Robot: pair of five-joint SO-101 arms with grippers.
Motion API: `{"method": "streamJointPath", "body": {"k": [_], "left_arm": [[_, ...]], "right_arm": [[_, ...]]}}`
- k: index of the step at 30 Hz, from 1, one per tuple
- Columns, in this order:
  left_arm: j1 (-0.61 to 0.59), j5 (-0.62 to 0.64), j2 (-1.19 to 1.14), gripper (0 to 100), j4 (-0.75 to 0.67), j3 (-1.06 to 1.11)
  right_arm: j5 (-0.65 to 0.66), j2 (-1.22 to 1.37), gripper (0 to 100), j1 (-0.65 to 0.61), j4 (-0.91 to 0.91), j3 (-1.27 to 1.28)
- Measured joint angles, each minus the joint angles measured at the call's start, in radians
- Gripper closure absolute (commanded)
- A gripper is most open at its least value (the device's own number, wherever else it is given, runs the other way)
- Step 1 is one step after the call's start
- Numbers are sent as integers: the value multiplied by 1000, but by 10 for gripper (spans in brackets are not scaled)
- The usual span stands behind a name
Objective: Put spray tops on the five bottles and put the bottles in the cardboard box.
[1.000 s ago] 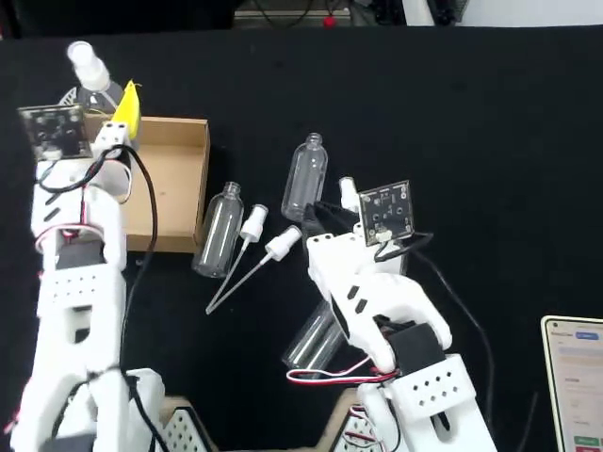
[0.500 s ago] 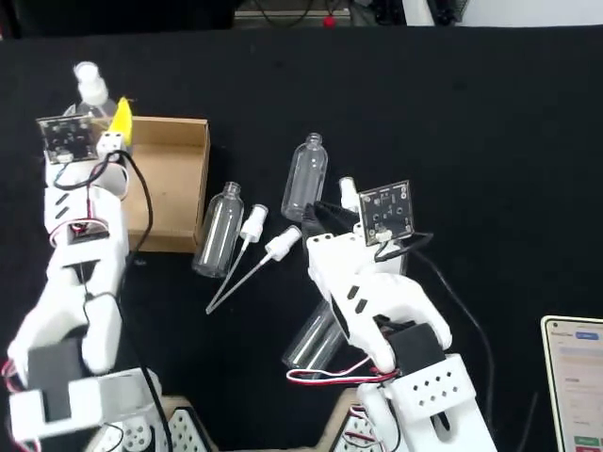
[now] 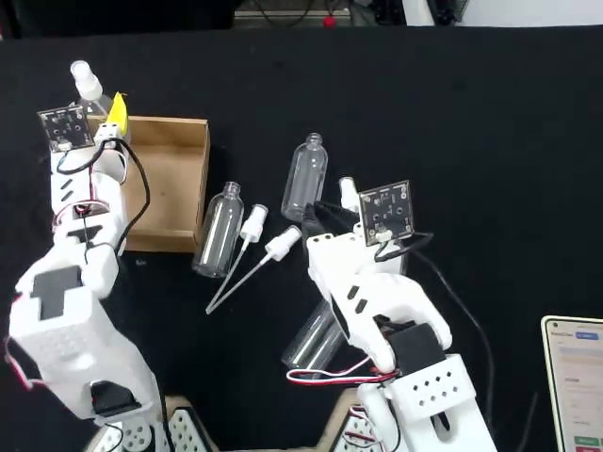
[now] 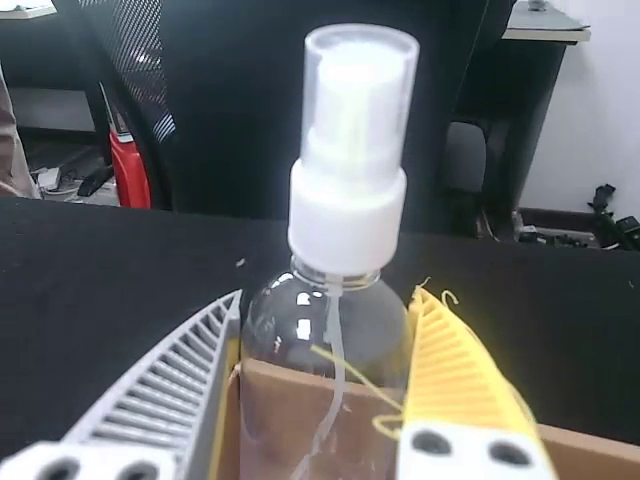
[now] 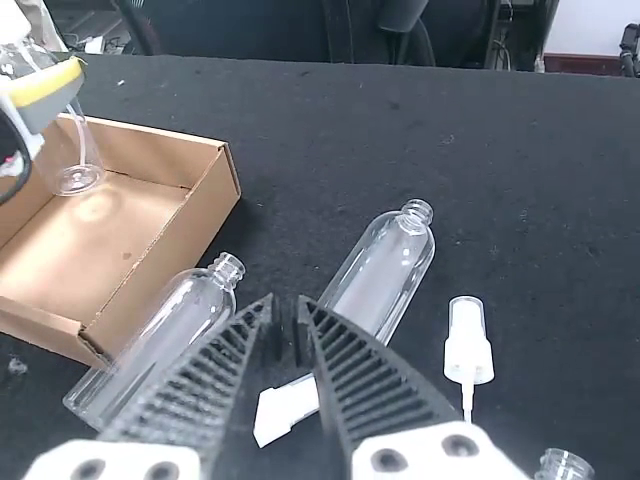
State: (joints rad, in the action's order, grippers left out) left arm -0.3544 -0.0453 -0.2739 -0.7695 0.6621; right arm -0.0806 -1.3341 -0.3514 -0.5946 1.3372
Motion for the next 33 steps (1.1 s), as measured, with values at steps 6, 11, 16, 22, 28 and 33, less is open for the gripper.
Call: {"method": "streamJointPath", "body": {"k": [6,11,16,22,28,33], "left_arm": [[-3,0,-133,837,-137,-32],[-5,0,-193,837,-227,-37],[-6,0,-215,837,-241,-54],[-15,0,-216,837,-241,-55],[-15,0,-216,837,-241,-55],[-15,0,-216,836,-241,-55]], "right_arm": [[0,0,973,0,0,0],[0,0,973,0,0,0],[0,0,973,0,0,0],[0,0,973,0,0,0],[0,0,973,3,0,0],[0,-2,973,3,3,20]]}}
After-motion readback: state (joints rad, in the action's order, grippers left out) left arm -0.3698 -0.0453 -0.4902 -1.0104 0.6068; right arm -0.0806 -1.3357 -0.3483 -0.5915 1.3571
